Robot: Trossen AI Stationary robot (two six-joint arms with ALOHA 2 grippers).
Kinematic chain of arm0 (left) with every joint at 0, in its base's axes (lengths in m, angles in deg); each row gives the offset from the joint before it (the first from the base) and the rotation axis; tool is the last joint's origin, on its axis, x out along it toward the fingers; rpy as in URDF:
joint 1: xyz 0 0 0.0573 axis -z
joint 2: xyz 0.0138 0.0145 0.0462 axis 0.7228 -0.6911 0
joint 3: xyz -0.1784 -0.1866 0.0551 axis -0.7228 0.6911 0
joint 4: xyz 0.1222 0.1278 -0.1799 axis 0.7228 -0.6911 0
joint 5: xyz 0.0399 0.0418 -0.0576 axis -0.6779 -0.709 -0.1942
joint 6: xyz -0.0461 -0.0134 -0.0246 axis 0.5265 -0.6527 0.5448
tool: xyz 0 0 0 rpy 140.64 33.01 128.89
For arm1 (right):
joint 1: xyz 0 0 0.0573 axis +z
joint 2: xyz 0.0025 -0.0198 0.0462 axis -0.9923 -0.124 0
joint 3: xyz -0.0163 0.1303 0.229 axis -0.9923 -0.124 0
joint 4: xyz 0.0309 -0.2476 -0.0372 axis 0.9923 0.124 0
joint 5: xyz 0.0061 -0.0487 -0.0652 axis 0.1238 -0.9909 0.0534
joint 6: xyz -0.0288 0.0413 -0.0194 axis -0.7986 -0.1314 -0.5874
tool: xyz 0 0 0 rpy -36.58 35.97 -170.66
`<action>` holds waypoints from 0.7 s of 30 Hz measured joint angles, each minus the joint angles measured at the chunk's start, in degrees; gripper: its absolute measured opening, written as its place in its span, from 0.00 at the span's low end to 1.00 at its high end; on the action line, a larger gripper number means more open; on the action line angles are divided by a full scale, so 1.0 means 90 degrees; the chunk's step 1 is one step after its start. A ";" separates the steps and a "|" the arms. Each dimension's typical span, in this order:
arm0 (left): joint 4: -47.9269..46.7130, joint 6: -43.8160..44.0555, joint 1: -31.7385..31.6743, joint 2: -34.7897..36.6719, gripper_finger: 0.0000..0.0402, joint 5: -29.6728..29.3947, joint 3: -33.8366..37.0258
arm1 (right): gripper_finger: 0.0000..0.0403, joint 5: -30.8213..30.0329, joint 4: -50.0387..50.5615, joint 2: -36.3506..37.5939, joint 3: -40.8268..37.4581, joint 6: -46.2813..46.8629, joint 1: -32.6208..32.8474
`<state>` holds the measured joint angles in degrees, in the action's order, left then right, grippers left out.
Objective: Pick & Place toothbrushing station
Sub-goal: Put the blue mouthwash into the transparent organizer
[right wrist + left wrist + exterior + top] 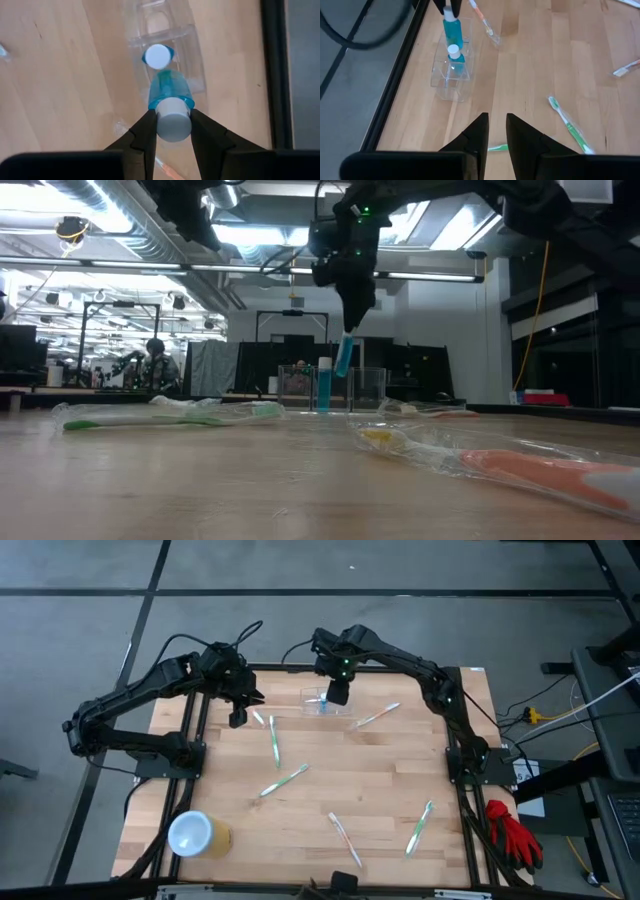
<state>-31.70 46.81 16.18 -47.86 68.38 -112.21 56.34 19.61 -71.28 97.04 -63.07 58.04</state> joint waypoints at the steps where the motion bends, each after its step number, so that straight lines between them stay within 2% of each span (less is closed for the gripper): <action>1: 0.0000 0.0001 -0.0001 0.0000 0.15 0.0000 0.0000 | 0.25 0.0001 -0.0013 -0.0028 0.0000 -0.0015 0.0020; 21: 0.0000 -0.0046 -0.0002 0.0000 0.15 -0.0009 0.0000 | 0.25 0.0002 -0.0287 -0.0268 0.0000 -0.0080 0.0017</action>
<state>-31.70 46.40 16.16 -47.86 68.30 -112.21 56.36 17.03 -73.69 97.04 -63.79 58.19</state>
